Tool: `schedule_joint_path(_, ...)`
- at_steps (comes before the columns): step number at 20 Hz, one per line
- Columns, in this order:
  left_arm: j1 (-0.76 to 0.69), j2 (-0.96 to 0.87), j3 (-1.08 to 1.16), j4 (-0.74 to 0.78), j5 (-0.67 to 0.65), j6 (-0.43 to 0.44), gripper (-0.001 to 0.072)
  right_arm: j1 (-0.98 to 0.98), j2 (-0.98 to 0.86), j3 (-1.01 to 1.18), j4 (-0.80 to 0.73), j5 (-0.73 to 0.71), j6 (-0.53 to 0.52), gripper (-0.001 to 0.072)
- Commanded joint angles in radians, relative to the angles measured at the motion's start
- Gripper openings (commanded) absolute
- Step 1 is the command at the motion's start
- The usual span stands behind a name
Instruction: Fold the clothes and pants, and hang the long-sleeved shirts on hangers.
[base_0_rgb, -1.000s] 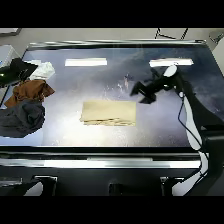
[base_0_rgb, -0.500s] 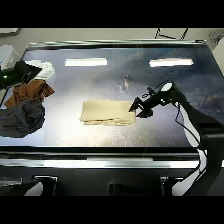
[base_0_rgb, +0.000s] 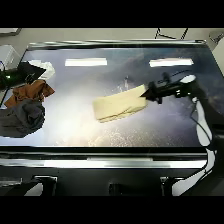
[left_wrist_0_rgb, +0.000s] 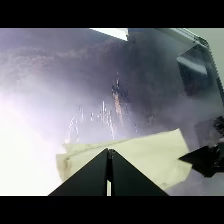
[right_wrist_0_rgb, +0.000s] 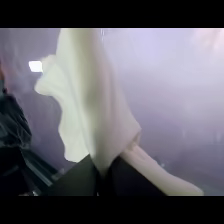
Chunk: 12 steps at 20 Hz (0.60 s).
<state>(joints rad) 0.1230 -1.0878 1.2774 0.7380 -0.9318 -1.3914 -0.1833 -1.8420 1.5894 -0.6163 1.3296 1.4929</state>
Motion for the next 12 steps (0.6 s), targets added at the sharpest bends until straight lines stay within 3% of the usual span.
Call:
schedule_joint_path(1, -0.006, 0.000, 0.000, 0.000, 0.000, -0.001, 0.0027, -0.236, 0.034, 0.078, 0.016, 0.024, 0.022, 0.0032)
schedule_joint_path(8, -0.006, 0.000, 0.000, 0.000, 0.000, -0.001, 0.0026, -0.743, 0.109, 0.086, 0.008, 0.046, 0.049, 0.0032)
schedule_joint_path(12, -0.006, 0.000, 0.000, 0.000, 0.000, -0.002, 0.0026, -0.929, 0.118, 0.085, -0.082, 0.141, 0.138, 0.0032)
